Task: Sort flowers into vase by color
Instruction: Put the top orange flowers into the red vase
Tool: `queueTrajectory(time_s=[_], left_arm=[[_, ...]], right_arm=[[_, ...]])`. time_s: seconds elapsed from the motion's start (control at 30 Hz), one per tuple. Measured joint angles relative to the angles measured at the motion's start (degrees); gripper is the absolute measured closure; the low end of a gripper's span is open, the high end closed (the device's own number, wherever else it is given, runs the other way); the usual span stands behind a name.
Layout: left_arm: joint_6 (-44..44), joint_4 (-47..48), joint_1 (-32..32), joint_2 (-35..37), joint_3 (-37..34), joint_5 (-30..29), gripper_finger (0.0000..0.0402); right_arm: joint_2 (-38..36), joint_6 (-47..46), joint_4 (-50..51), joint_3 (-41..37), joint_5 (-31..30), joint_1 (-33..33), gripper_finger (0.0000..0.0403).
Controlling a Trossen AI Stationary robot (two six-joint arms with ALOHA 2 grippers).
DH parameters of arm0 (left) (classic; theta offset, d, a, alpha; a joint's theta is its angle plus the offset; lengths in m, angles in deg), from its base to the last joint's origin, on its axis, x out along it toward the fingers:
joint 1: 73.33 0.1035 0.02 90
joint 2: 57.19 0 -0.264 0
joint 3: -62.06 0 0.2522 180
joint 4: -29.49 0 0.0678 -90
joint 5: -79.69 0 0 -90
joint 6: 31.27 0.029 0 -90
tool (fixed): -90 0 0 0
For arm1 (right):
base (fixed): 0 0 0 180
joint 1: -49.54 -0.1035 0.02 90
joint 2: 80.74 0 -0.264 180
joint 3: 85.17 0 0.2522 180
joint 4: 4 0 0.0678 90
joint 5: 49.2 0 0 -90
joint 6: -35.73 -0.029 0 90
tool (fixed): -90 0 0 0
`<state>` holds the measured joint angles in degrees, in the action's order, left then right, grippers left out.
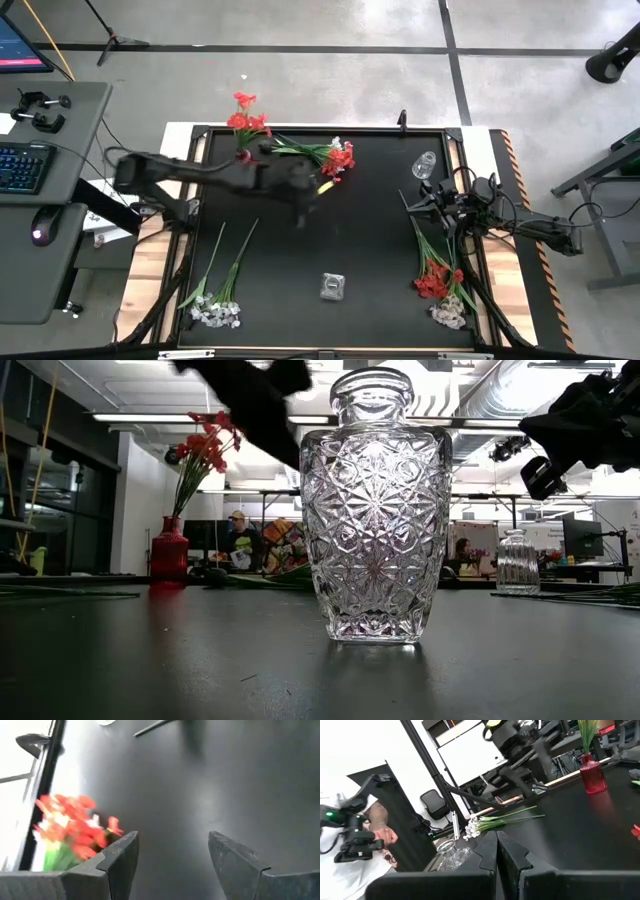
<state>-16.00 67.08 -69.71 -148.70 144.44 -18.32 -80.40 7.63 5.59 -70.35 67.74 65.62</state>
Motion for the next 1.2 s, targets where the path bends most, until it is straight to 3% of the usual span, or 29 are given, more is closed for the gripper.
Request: queueTrajectory(time_s=[0.23, 0.43, 0.63, 0.93, 1.2], left_arm=[[9.0, 11.6, 6.0, -14.9, 18.3, -4.2, 0.0174], [14.4, 18.8, 11.2, -23.5, 28.0, -9.1, 0.0174], [19.9, 20.0, 18.3, -26.3, 28.7, -8.4, 0.0174], [24.5, 17.4, 29.4, -26.7, 28.8, 6.8, 0.0174], [29.2, 20.4, 32.5, -30.0, 28.7, 11.1, 0.0174]], right_arm=[[0.0, 0.0, 1.5, 0.0, 0.0, 0.0, 0.0402], [0.0, 0.0, 1.5, 0.0, 0.0, 0.0, 0.0402], [0.0, 0.0, 1.4, 0.0, 0.0, 0.0, 0.0402], [0.0, 0.0, 1.5, 0.0, 0.0, 0.0, 0.0402], [0.0, 0.0, 1.4, 0.0, 0.0, 0.0, 0.0402]])
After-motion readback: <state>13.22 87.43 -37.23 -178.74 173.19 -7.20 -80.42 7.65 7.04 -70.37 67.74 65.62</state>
